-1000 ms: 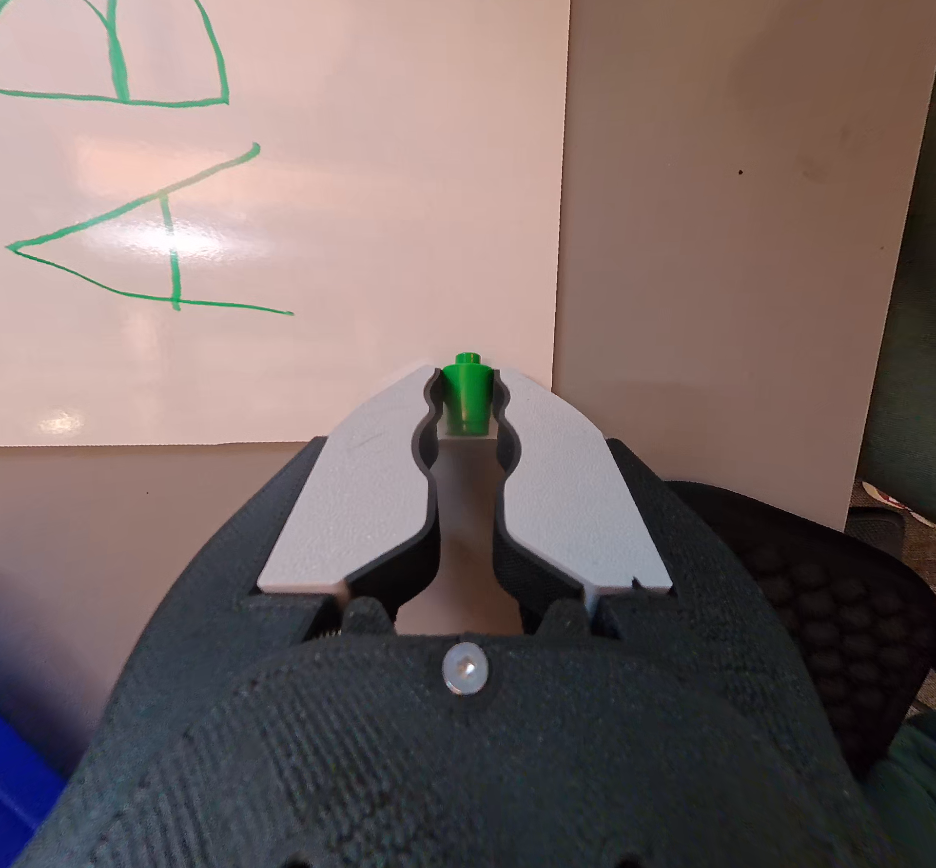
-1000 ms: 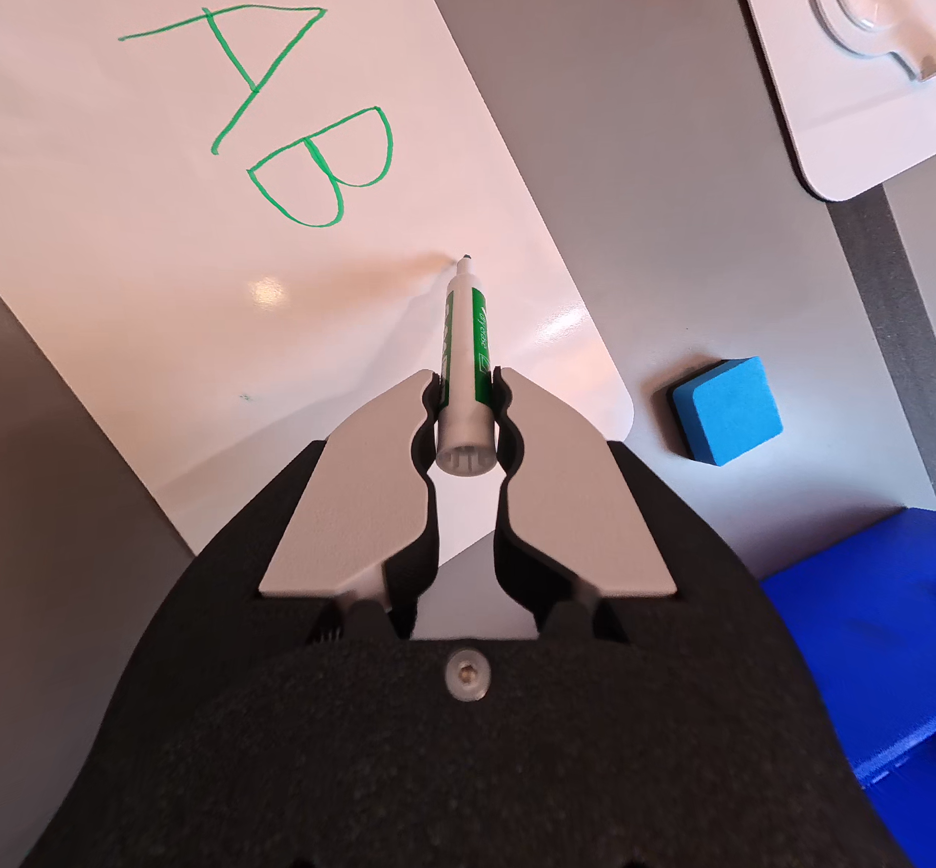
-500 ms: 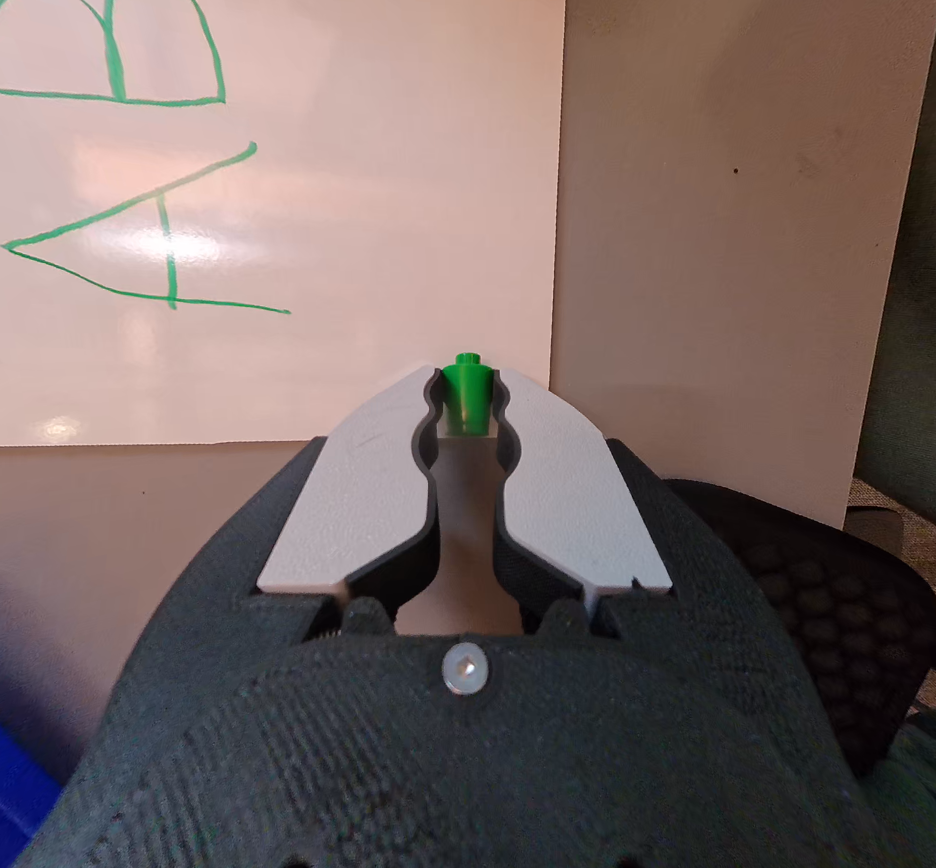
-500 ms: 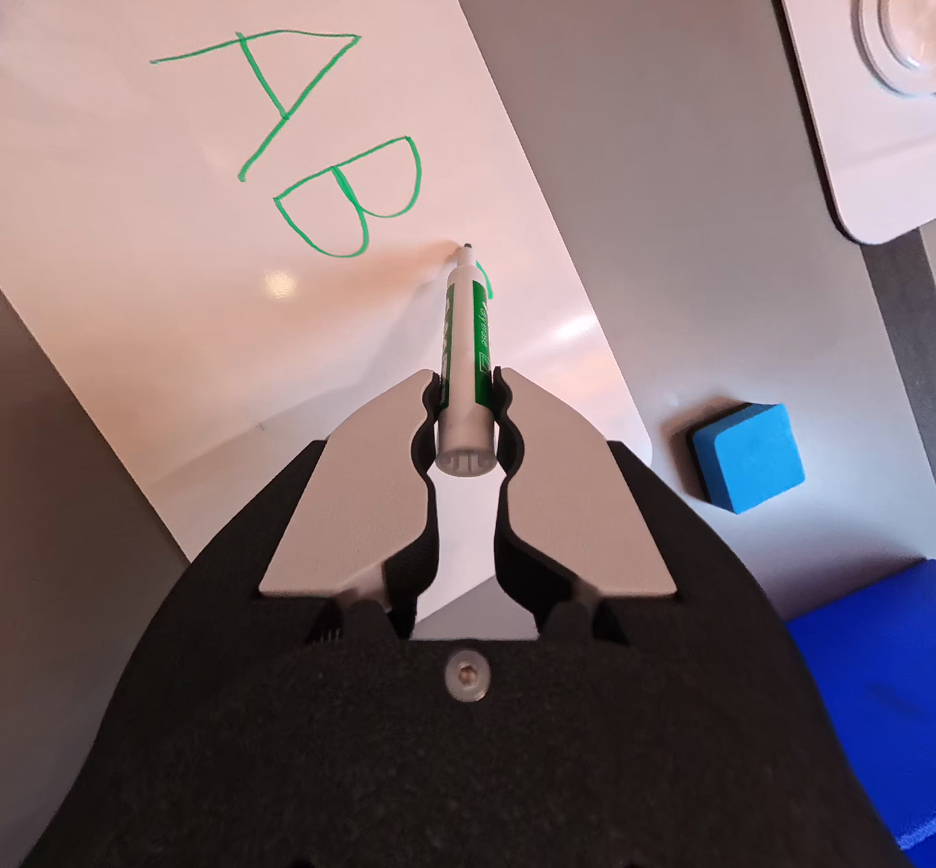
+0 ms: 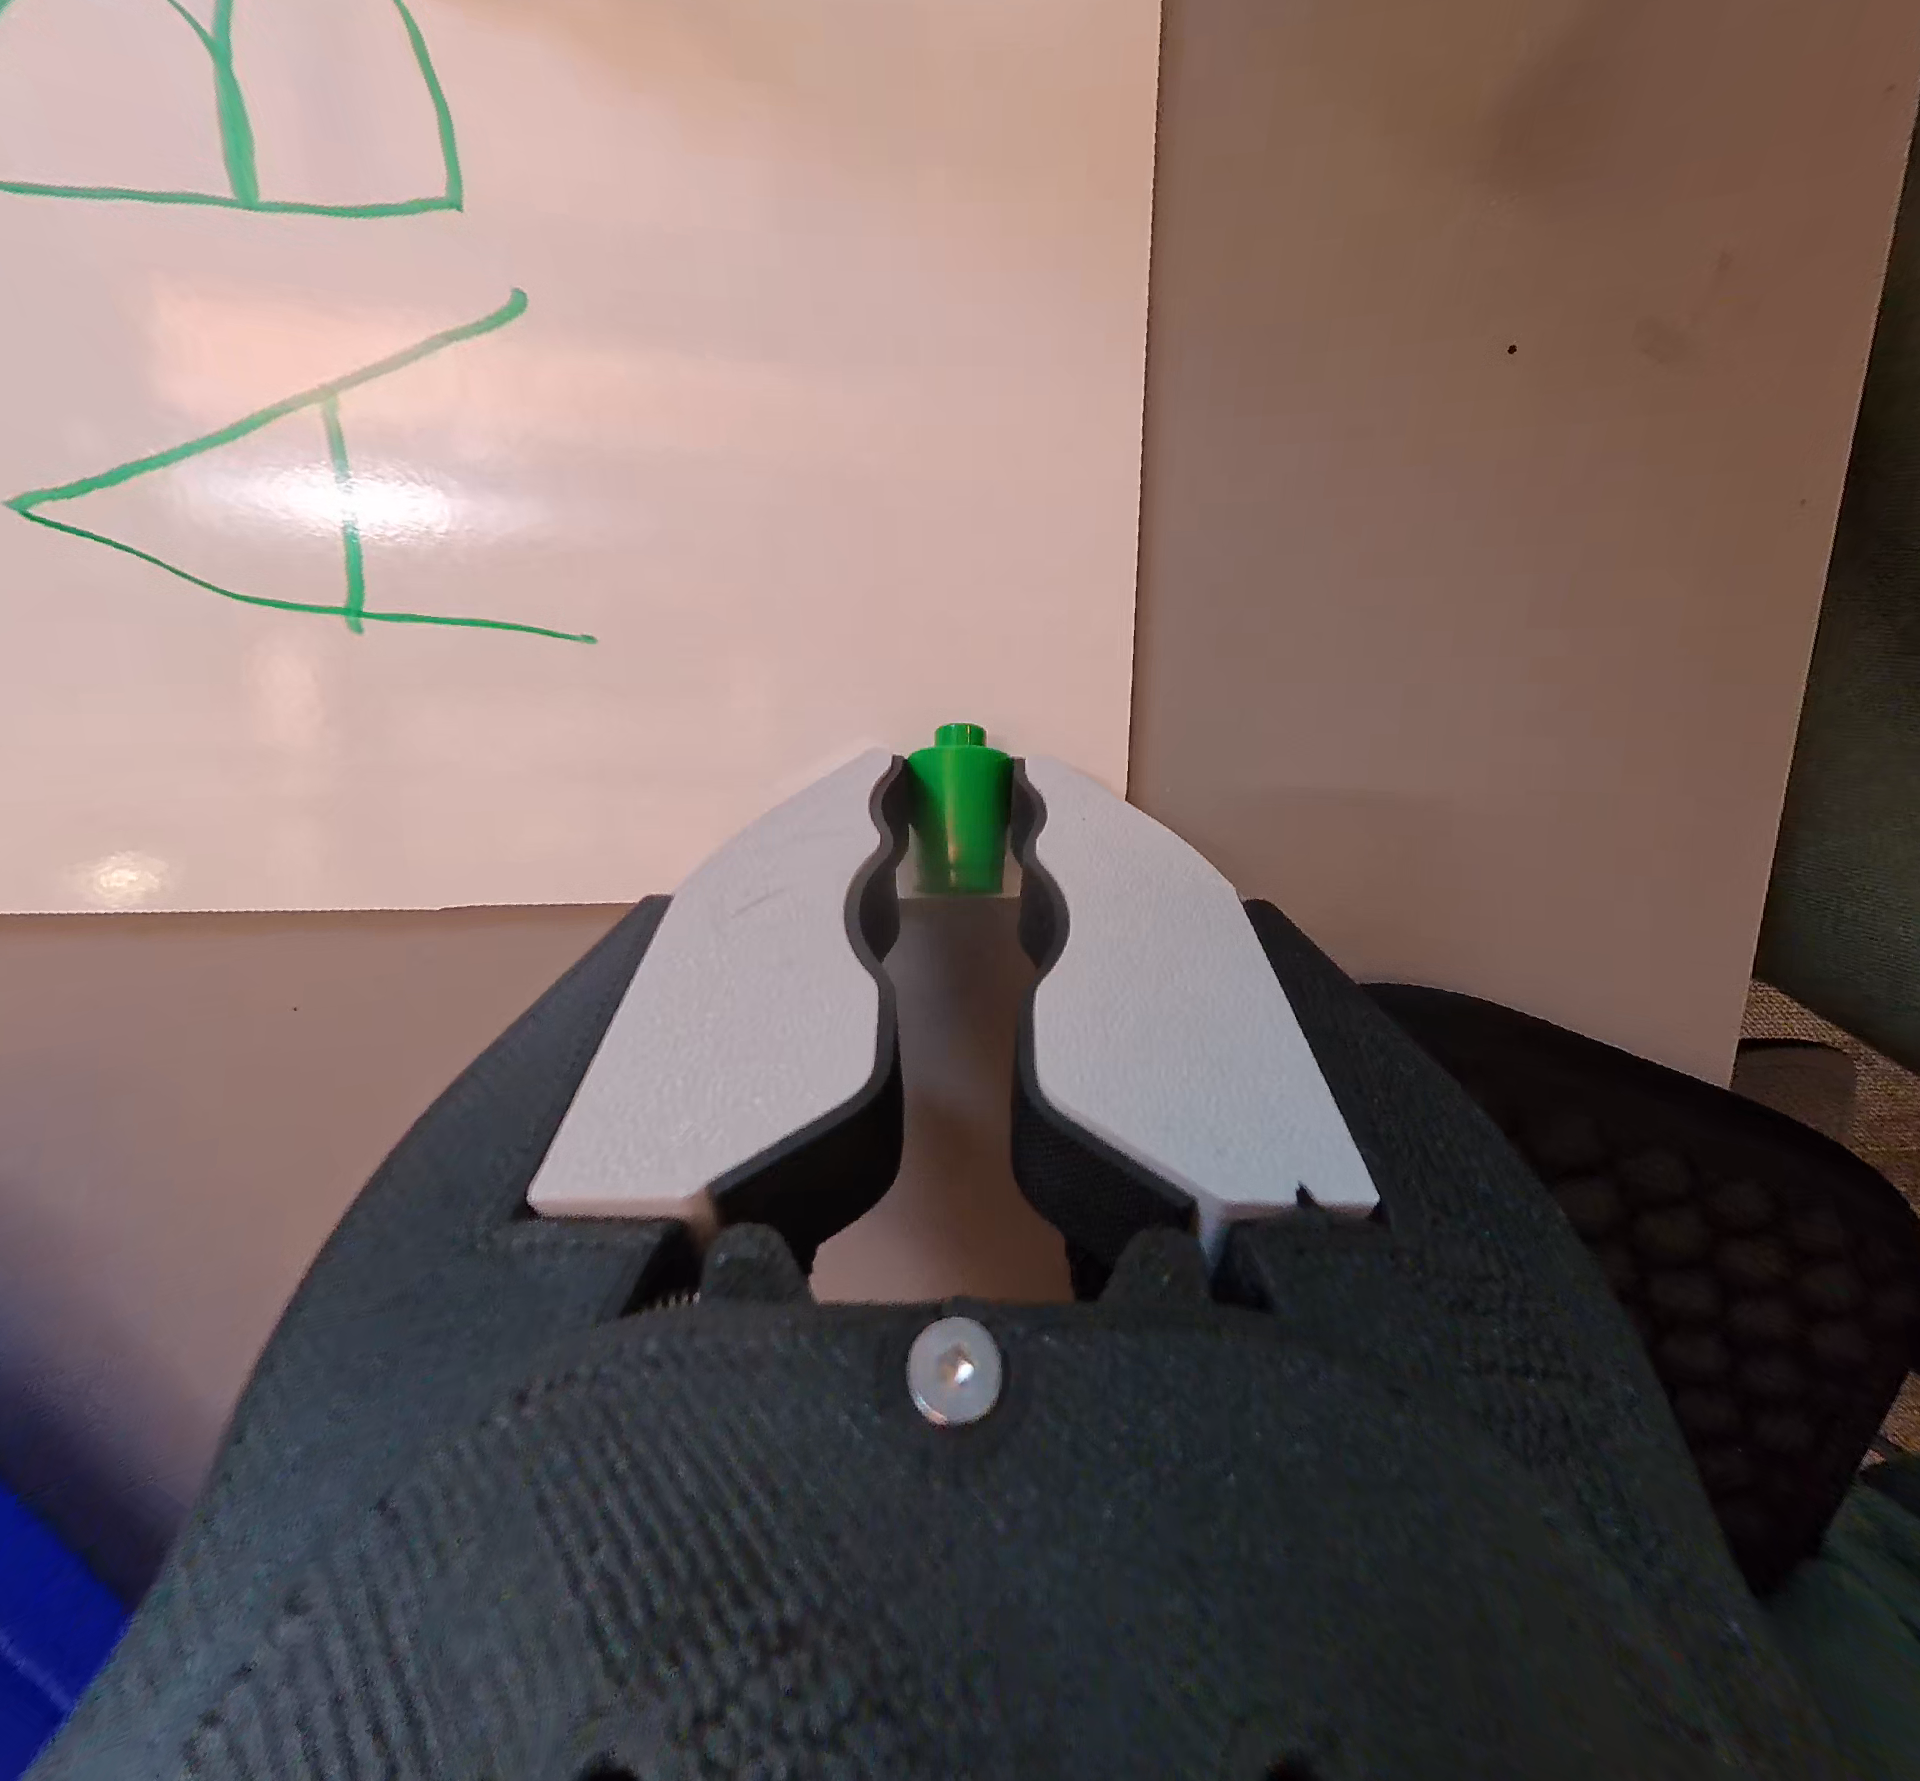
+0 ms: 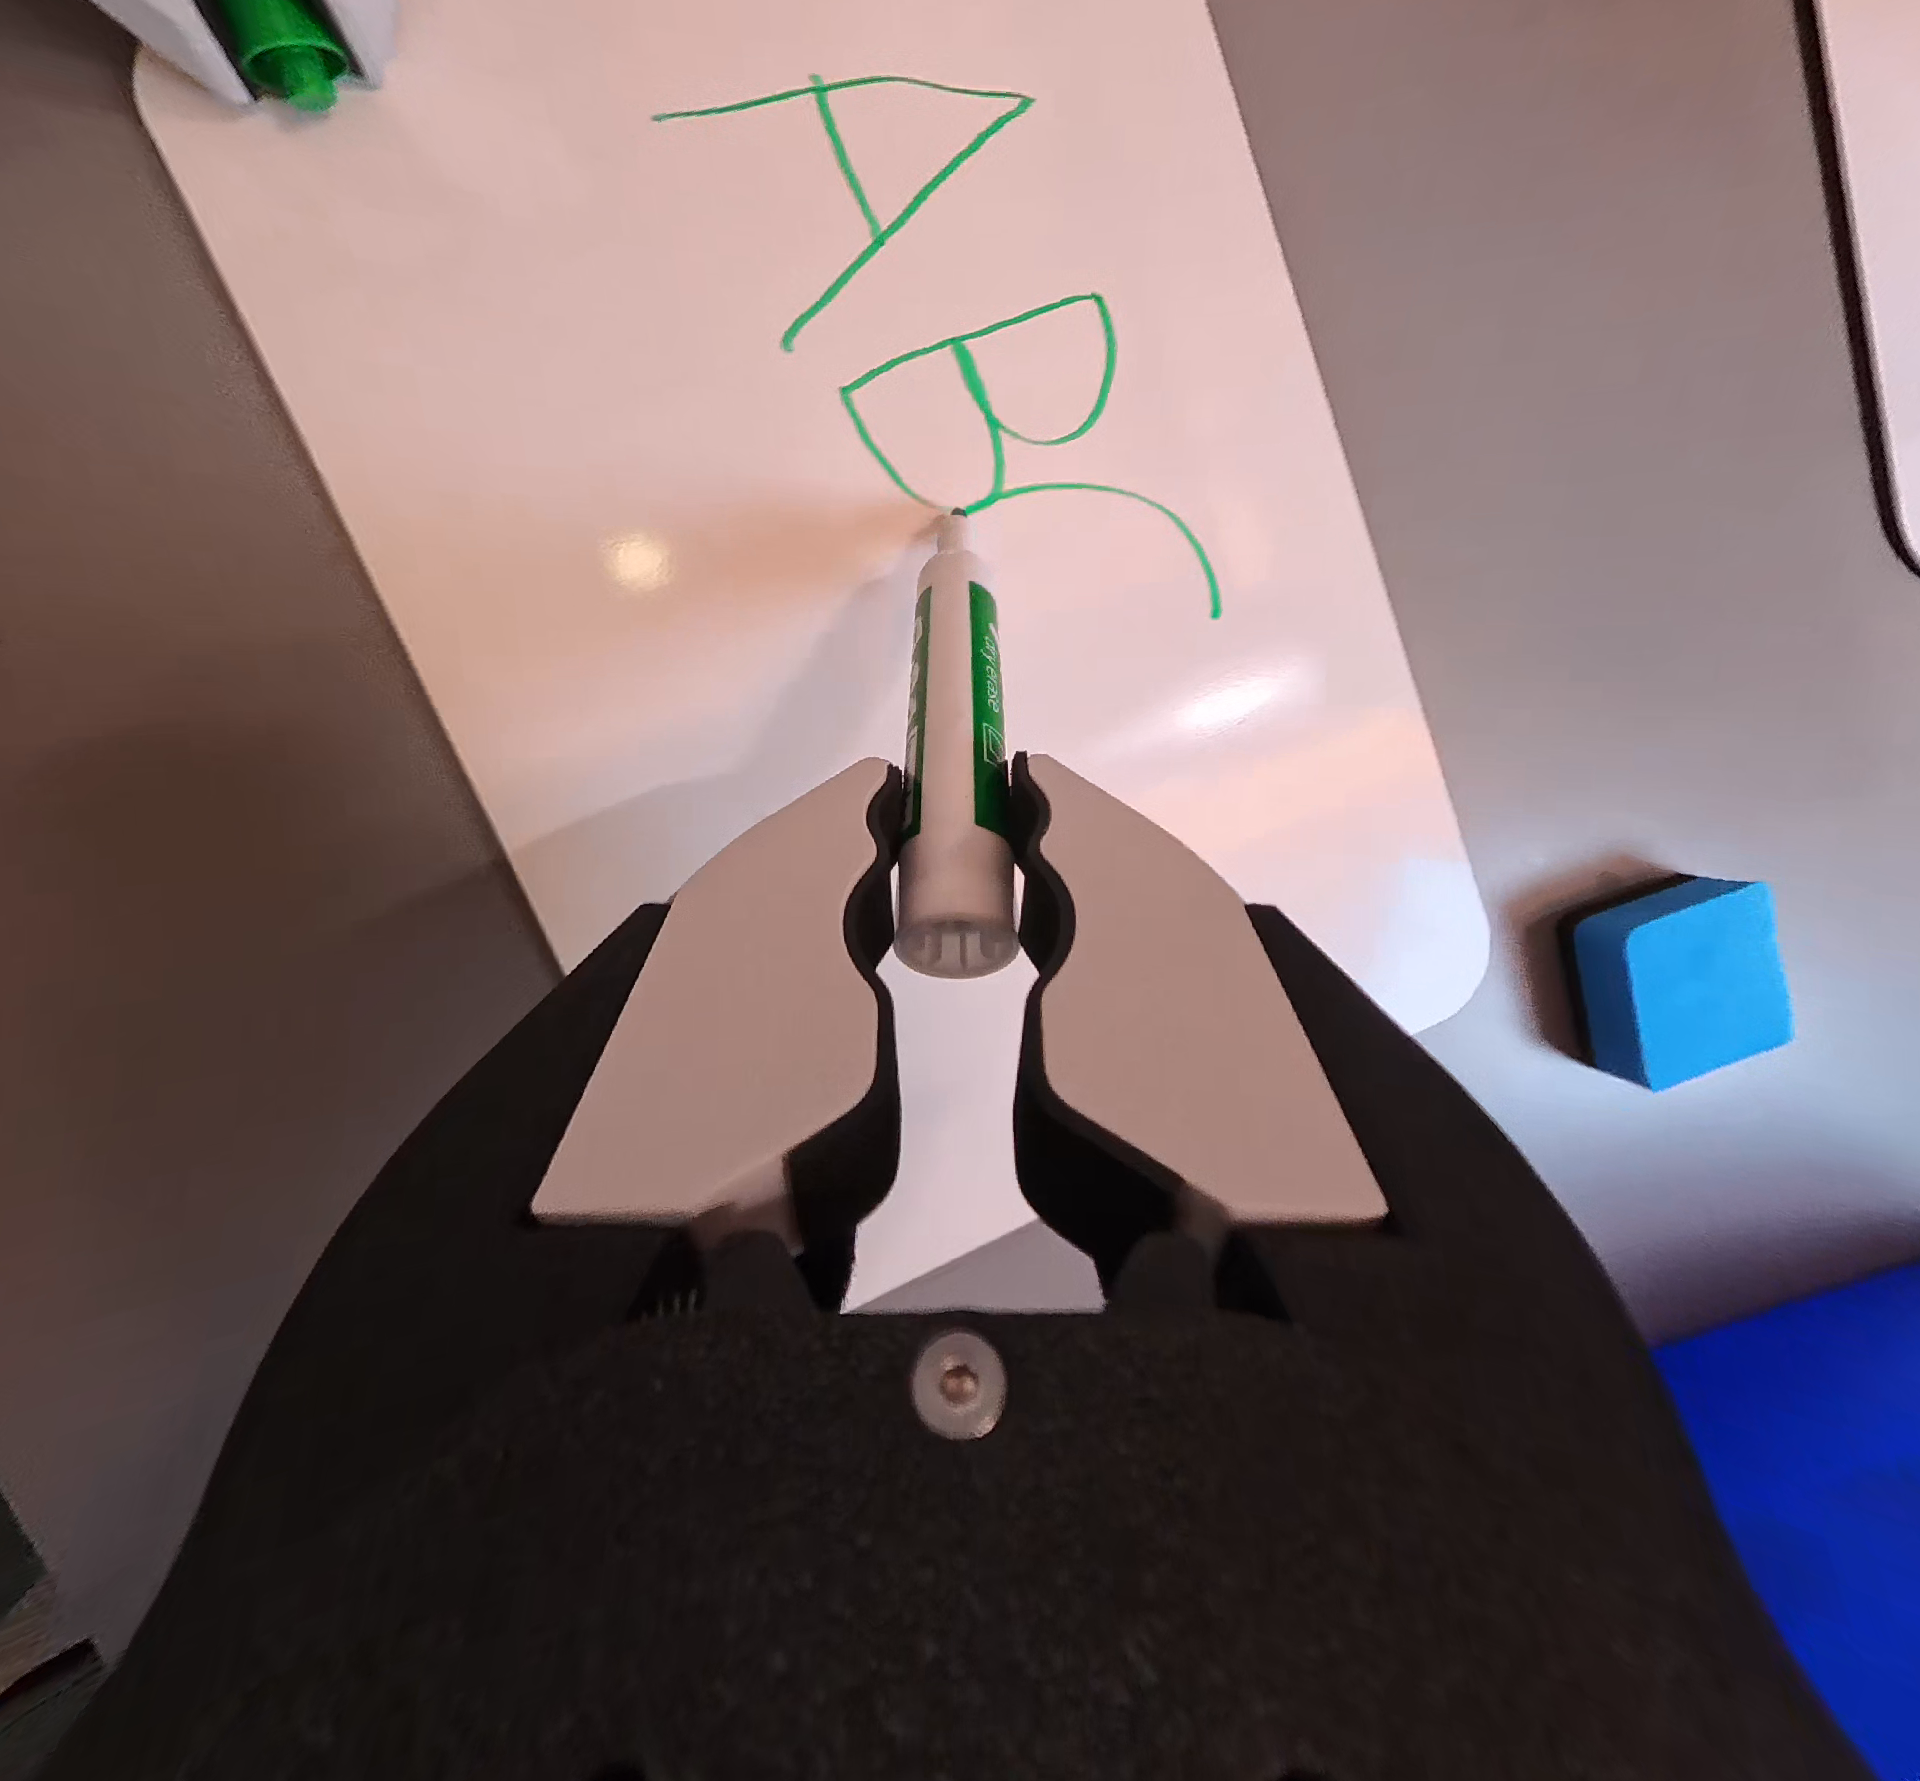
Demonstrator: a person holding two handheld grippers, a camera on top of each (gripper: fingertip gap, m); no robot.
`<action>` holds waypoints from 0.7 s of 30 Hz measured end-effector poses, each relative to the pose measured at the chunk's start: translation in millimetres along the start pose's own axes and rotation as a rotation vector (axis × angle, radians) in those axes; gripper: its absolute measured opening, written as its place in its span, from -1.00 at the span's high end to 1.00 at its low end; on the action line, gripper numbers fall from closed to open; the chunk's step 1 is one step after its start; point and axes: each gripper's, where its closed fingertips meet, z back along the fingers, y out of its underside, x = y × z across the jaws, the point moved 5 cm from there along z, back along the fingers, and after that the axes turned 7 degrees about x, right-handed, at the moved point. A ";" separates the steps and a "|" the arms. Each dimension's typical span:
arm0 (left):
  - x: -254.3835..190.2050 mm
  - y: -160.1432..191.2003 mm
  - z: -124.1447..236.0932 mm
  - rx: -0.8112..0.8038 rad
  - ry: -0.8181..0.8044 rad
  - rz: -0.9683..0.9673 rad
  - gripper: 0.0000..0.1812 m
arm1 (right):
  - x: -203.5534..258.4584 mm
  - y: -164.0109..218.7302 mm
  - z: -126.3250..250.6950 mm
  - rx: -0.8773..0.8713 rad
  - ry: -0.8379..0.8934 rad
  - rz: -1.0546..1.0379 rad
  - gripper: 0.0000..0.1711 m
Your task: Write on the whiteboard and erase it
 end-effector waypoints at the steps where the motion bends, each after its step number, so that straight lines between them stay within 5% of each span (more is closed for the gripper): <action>1: 0.0 -0.1 0.0 0.000 0.000 0.000 0.79 | 2.4 2.5 1.7 0.002 0.000 0.000 0.77; 12: 0.0 -0.5 0.0 0.007 -0.005 0.000 0.79 | -1.5 41.4 18.2 0.045 0.029 -0.065 0.77; 21: 0.1 -0.4 0.1 0.005 -0.003 0.001 0.79 | -13.7 34.2 33.9 -0.026 0.045 -0.094 0.77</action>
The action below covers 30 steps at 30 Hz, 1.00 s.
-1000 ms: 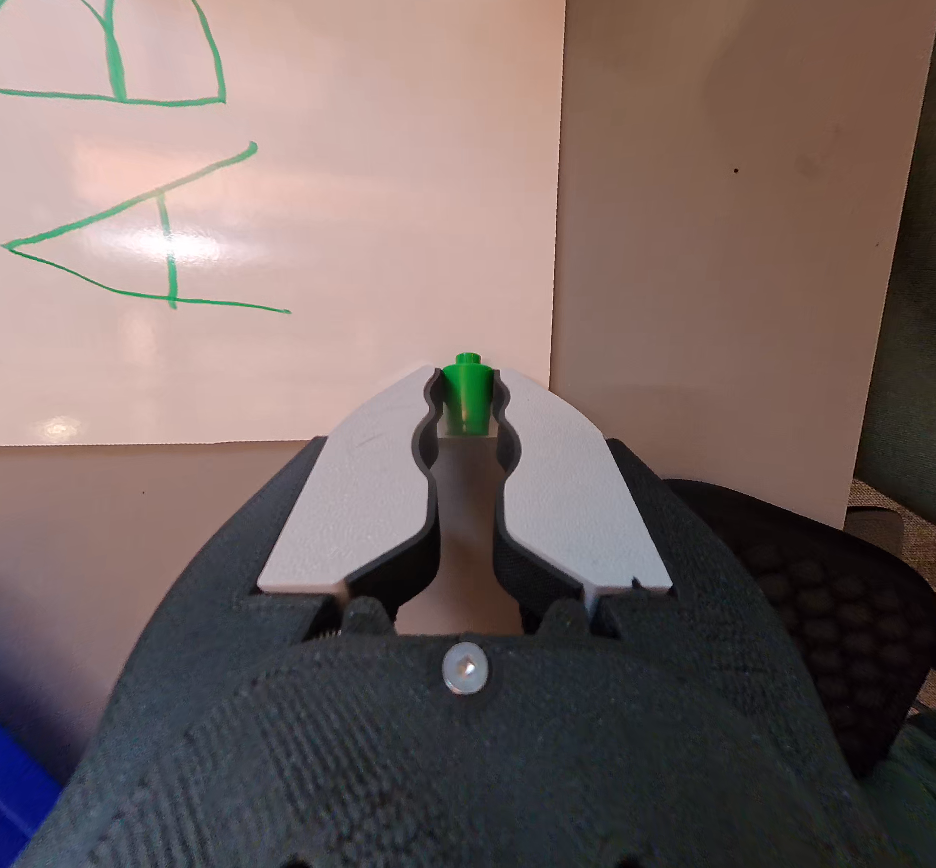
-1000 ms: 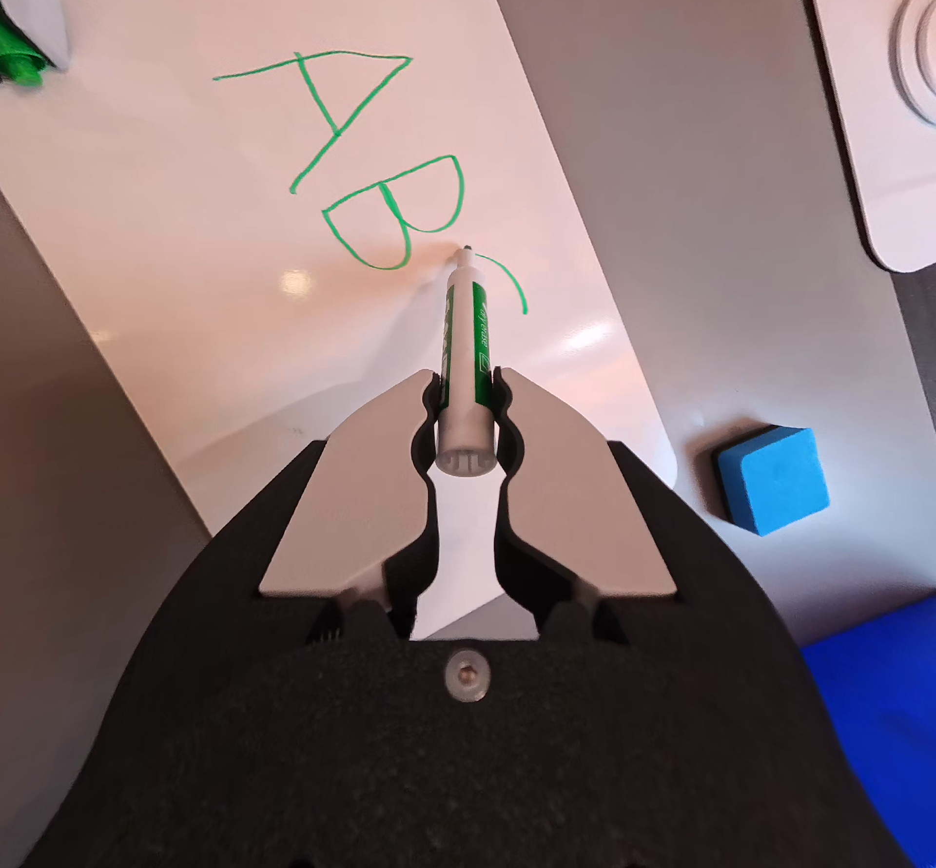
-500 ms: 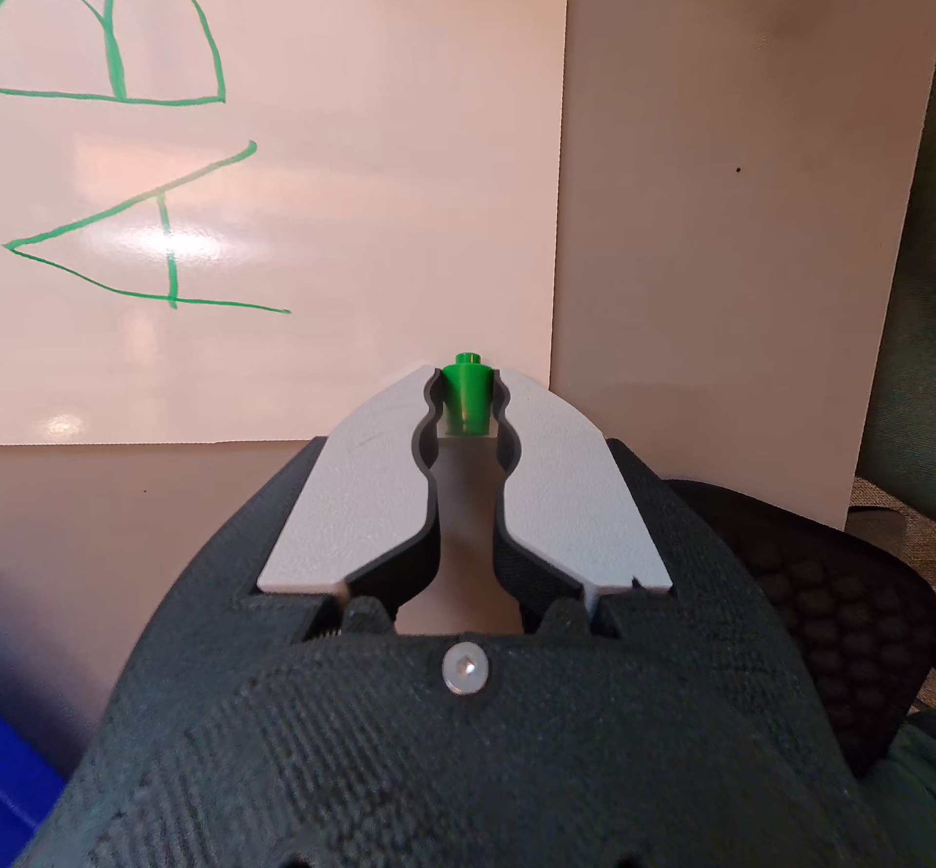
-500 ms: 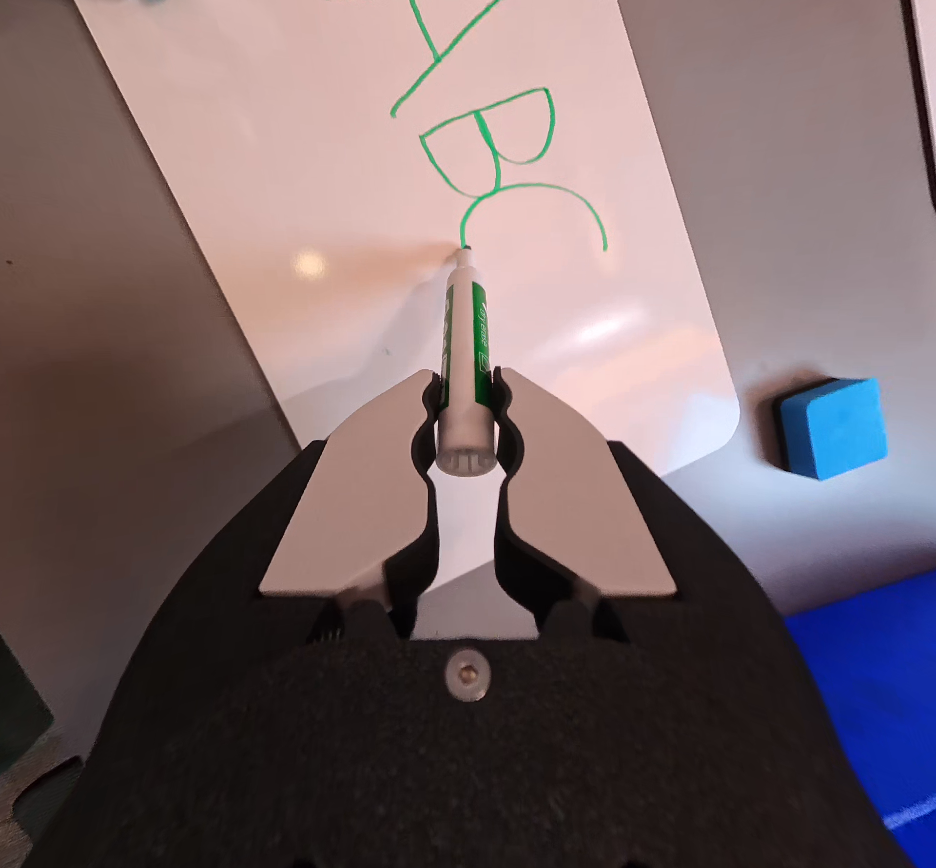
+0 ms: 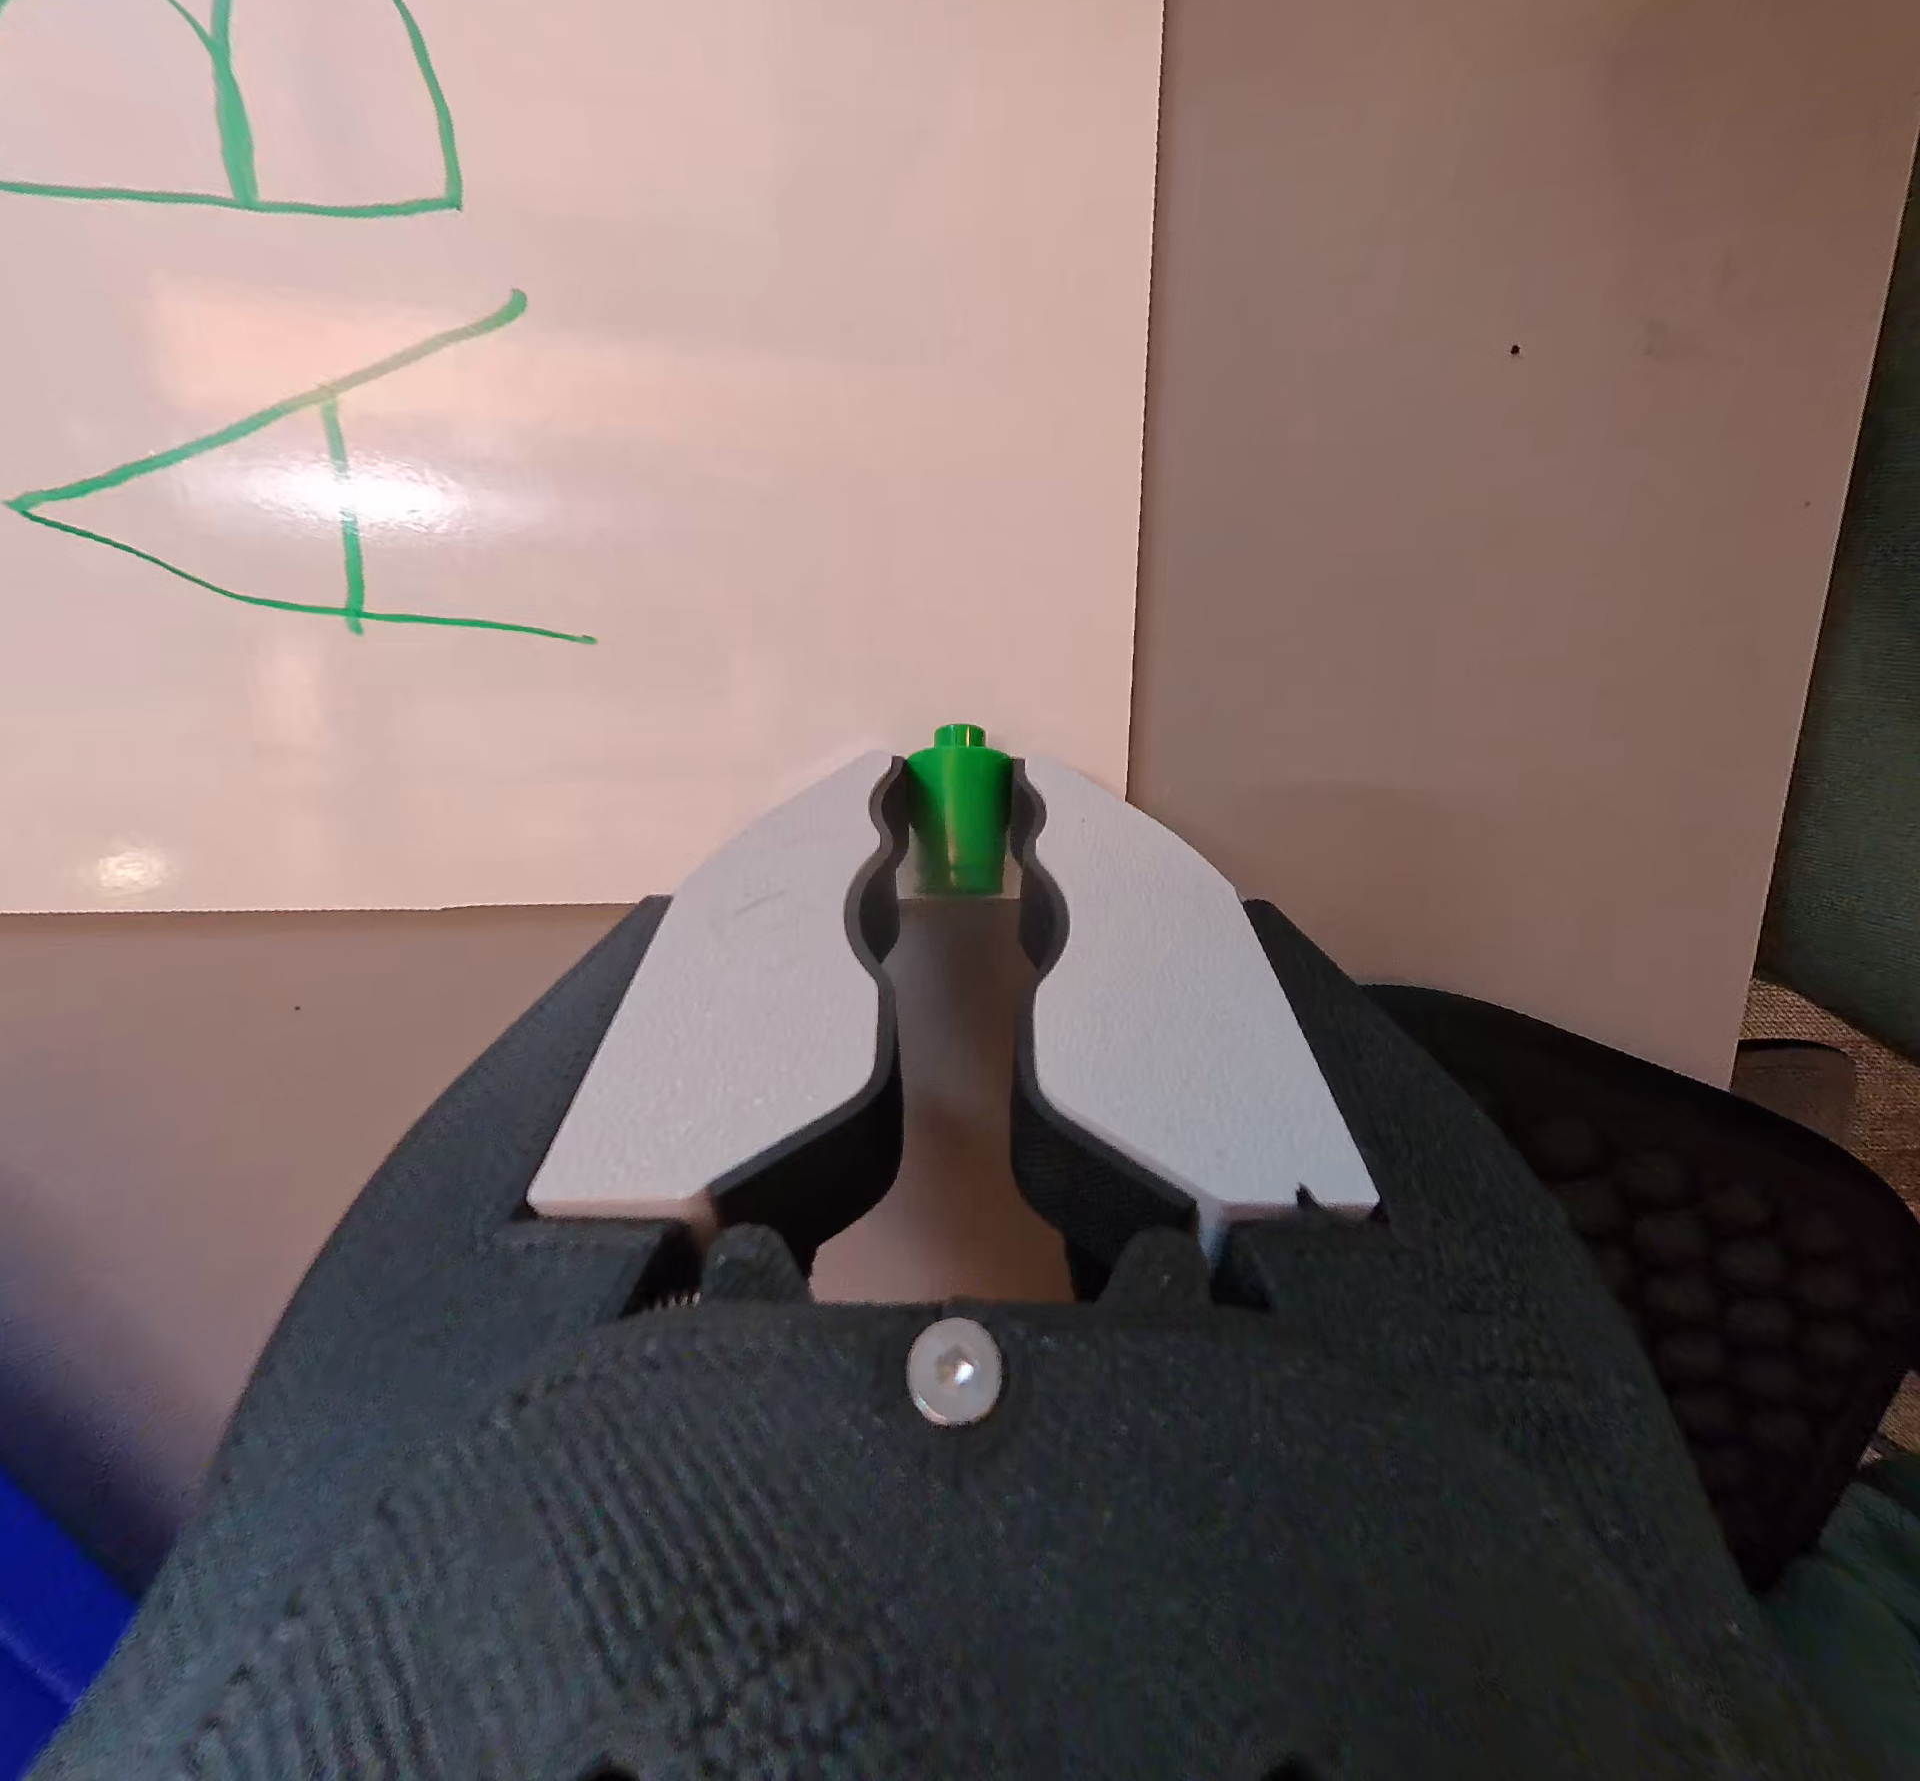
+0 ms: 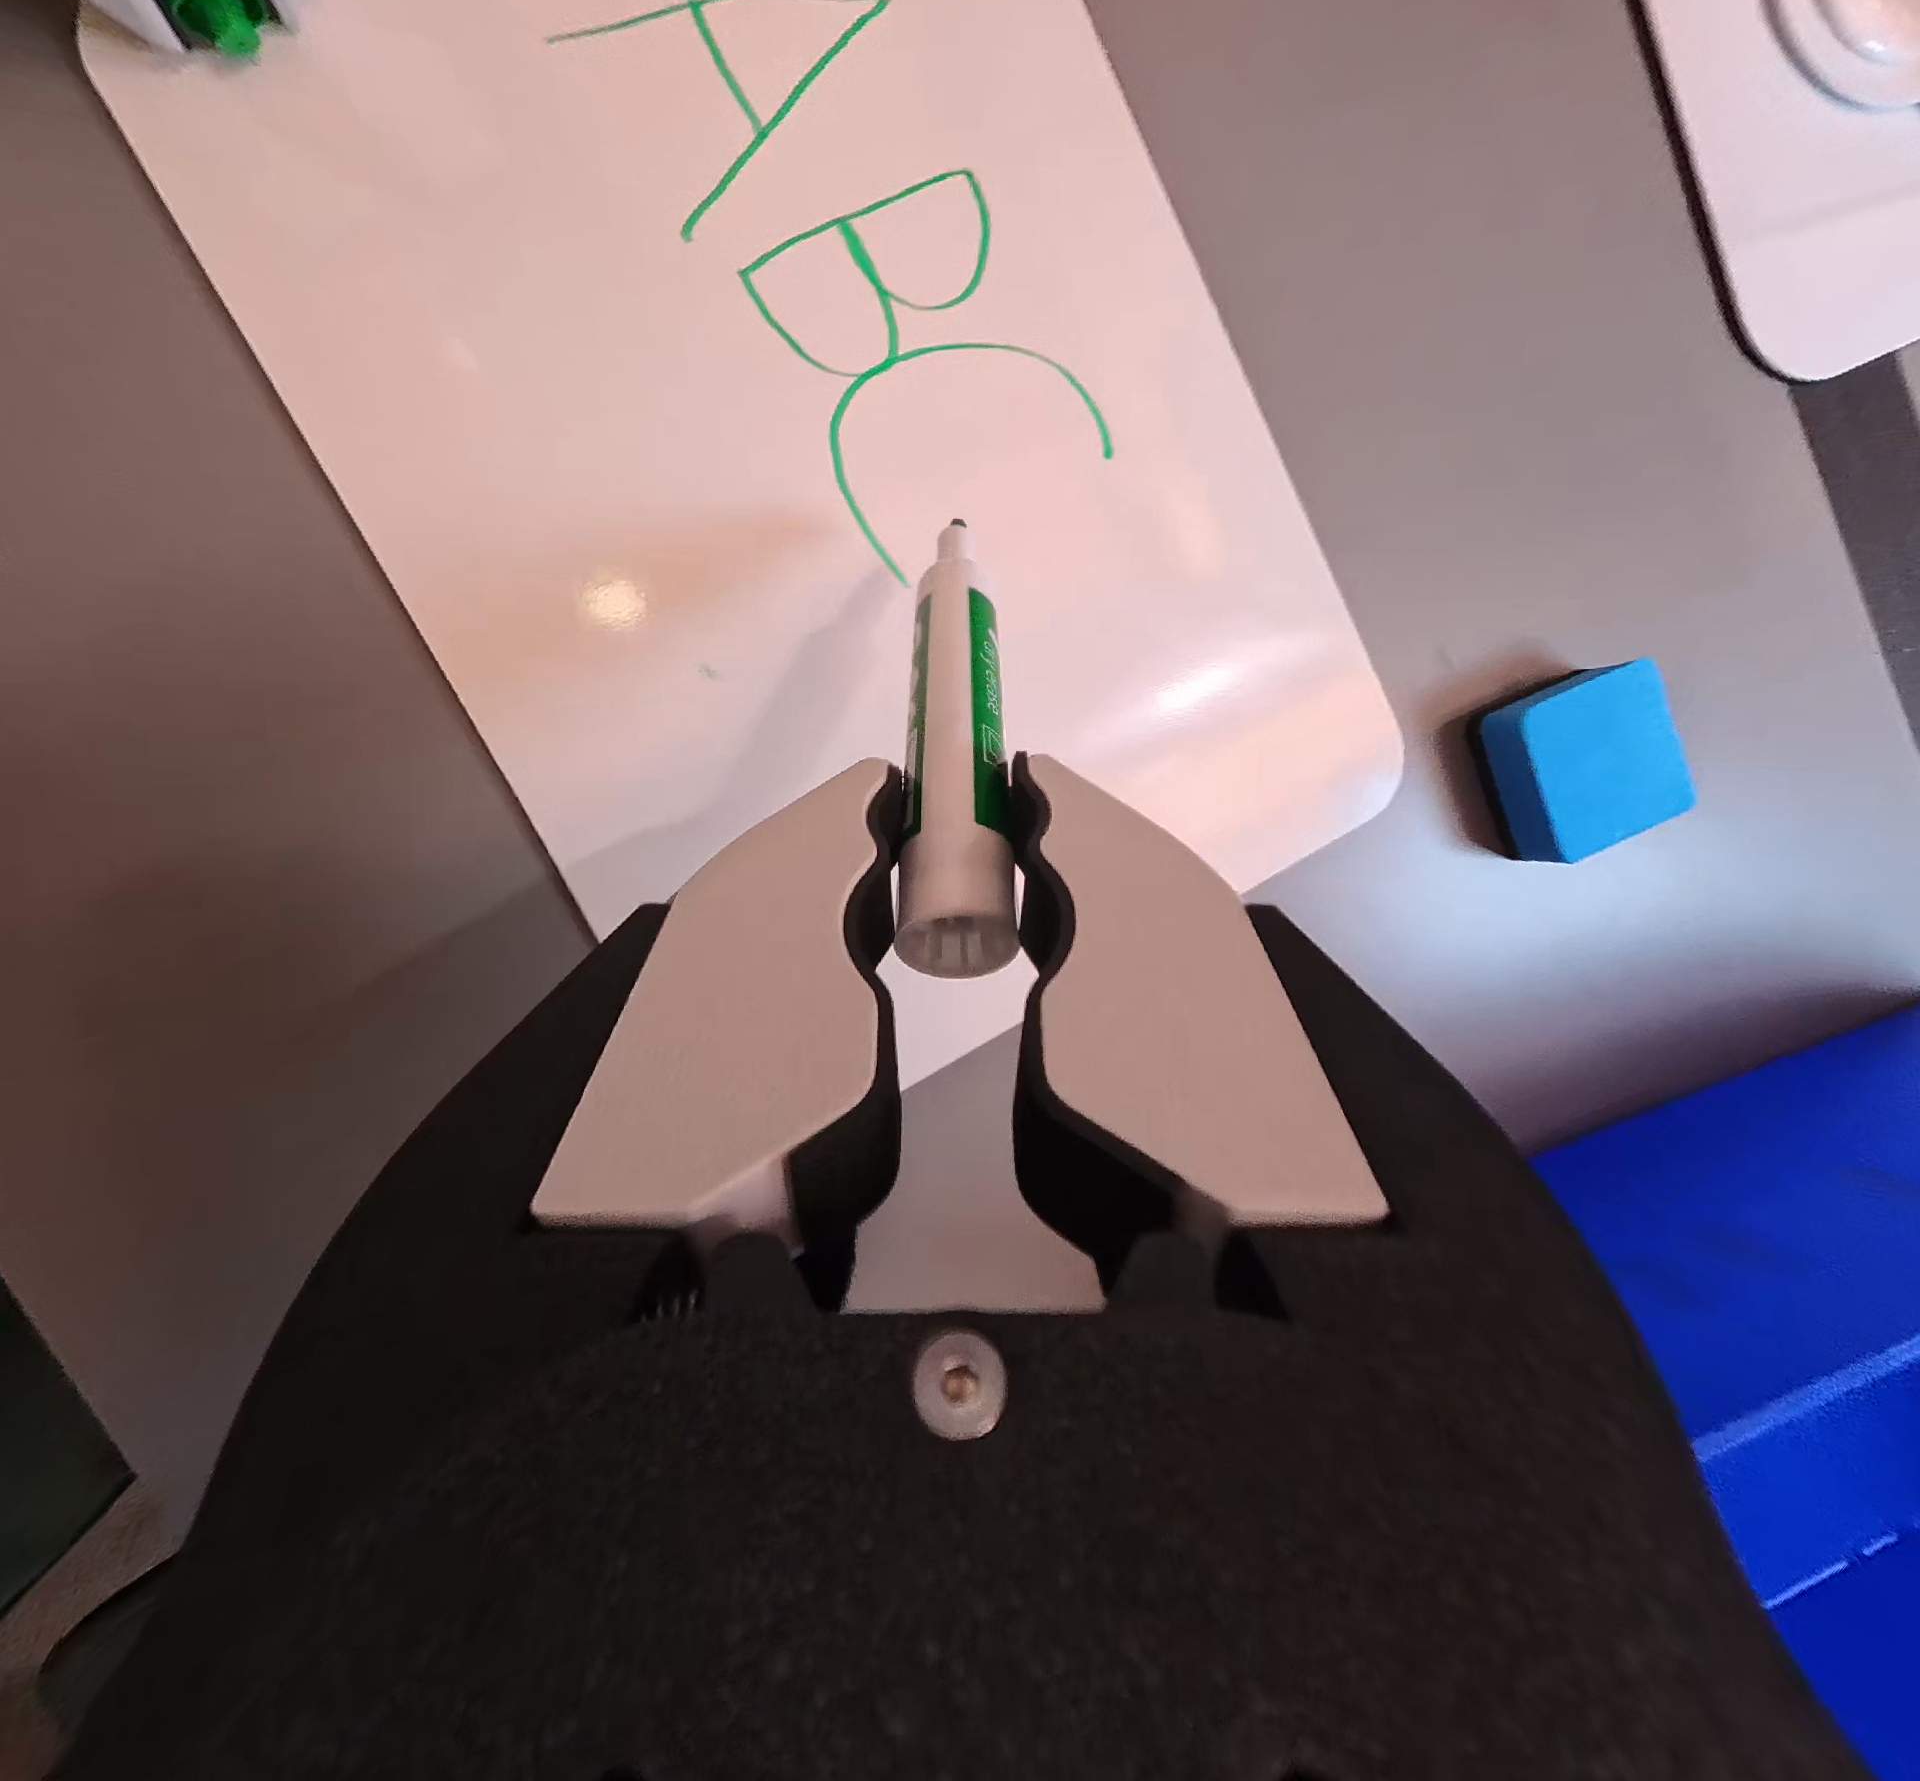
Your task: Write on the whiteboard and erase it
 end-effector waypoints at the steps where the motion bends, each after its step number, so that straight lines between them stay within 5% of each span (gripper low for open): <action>1: 0.0 0.0 0.0 0.000 0.000 0.000 0.79 | -2.8 -0.6 1.3 -0.005 0.005 -0.005 0.77; 30: -0.1 0.0 0.0 -0.004 0.001 0.000 0.79 | -48.0 -9.9 -34.2 0.037 0.065 -0.038 0.77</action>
